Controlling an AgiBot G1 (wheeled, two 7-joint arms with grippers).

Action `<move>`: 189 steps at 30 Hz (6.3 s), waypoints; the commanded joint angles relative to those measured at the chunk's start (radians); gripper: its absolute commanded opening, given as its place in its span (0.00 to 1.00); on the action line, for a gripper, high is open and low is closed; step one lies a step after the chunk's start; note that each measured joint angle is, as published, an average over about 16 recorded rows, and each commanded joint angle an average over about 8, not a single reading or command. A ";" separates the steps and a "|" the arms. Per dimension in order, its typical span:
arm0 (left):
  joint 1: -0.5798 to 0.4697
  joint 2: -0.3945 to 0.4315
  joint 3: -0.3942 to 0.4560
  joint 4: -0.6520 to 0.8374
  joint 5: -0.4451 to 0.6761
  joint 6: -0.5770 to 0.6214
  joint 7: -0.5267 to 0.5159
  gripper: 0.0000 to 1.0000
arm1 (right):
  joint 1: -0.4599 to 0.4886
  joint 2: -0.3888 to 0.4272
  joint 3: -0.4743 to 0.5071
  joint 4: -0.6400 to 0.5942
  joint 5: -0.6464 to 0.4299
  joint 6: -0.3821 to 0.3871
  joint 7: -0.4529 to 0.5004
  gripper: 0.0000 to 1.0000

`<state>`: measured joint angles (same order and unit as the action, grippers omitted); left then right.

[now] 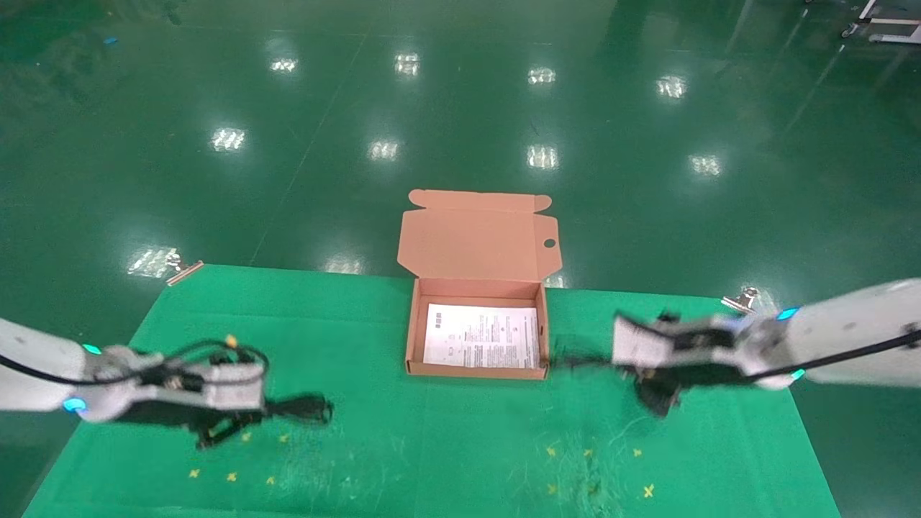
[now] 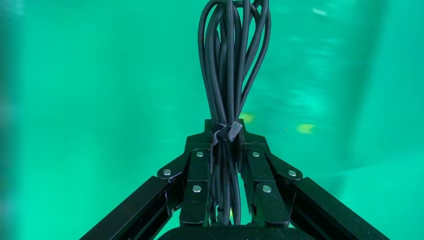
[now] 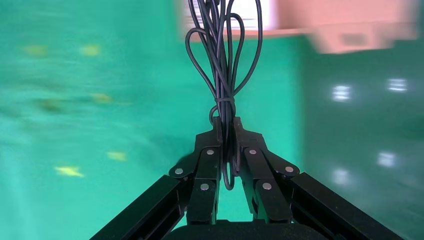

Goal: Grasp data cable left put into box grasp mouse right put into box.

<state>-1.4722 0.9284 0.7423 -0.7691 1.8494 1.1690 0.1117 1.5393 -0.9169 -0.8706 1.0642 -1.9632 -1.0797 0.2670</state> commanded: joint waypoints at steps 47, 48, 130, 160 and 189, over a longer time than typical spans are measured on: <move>-0.121 0.090 -0.076 -0.178 0.124 -0.331 -0.100 0.00 | 0.300 -0.416 0.089 -0.412 0.121 0.326 -0.232 0.00; -0.117 0.084 -0.075 -0.182 0.131 -0.329 -0.107 0.00 | 0.295 -0.418 0.086 -0.415 0.123 0.325 -0.232 0.00; 0.044 0.272 0.012 -0.165 0.192 -0.441 -0.127 0.00 | 0.181 -0.137 -0.322 -0.260 0.271 0.372 0.170 1.00; 0.039 0.443 0.248 0.115 -0.206 -0.658 0.173 0.80 | 0.175 0.162 -0.339 0.171 0.033 0.356 0.553 1.00; -0.077 0.347 0.180 0.056 -0.240 -0.715 0.124 1.00 | 0.294 0.155 -0.327 0.196 -0.066 0.310 0.527 1.00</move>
<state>-1.5422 1.2829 0.9286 -0.7082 1.6118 0.4561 0.2375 1.8305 -0.7651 -1.2045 1.2575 -2.0275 -0.7802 0.7894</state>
